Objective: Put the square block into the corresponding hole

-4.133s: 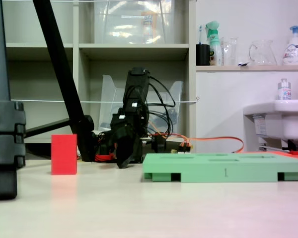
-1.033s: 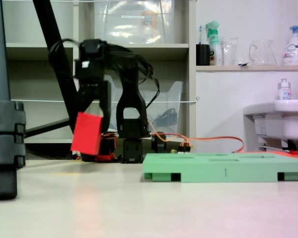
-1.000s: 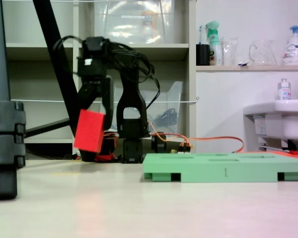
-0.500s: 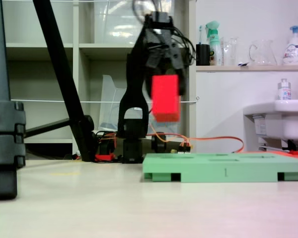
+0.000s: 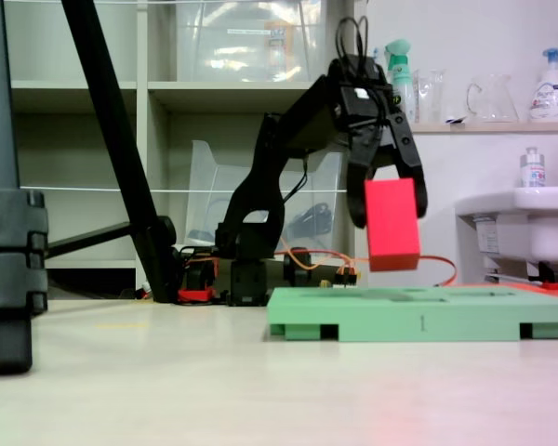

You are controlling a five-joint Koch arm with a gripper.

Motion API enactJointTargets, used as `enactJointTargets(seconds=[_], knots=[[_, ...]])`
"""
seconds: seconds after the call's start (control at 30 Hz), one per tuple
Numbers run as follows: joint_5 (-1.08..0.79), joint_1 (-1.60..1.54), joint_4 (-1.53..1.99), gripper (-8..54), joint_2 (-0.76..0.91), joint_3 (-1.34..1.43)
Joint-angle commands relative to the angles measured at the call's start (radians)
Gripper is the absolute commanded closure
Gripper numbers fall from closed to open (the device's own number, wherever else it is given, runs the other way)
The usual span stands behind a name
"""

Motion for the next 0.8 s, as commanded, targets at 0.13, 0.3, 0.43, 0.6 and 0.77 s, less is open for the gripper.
enactJointTargets(seconds=[0.13, 0.3, 0.43, 0.6, 0.77], knots=[[-0.038, -0.031, -0.146, 22.2, -0.046, -0.094], [-0.038, -0.040, -0.158, 22.1, -0.075, -0.094], [-0.037, -0.048, -0.167, 22.1, -0.092, -0.094], [-0.032, -0.052, -0.183, 22.2, -0.124, -0.094], [-0.029, -0.054, -0.198, 22.1, -0.140, -0.094]])
